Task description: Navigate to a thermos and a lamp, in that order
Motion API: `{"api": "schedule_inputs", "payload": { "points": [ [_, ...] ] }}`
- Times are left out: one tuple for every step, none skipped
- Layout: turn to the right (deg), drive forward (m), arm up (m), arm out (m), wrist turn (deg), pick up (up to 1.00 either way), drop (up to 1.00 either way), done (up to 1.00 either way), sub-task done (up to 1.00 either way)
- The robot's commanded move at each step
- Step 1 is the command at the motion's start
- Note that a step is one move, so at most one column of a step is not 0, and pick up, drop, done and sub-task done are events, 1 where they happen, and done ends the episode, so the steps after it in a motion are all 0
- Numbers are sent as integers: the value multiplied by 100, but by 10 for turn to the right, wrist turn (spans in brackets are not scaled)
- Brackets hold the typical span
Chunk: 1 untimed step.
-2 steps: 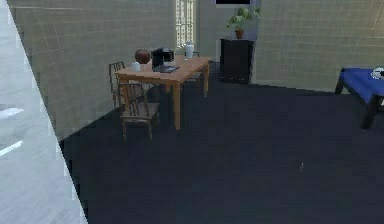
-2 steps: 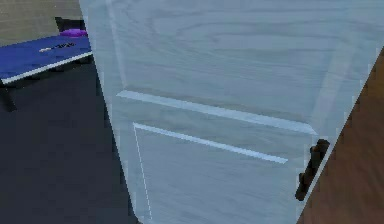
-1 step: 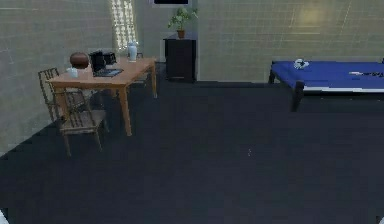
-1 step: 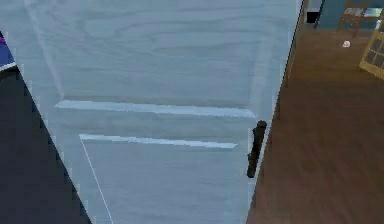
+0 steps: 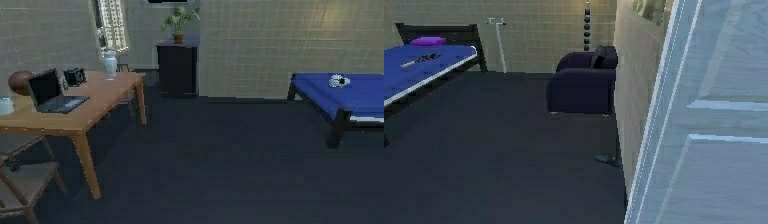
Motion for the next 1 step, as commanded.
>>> {"api": "schedule_inputs", "payload": {
  "points": [
    [0,85,0,0,0,0,0,0,0]
  ]
}}
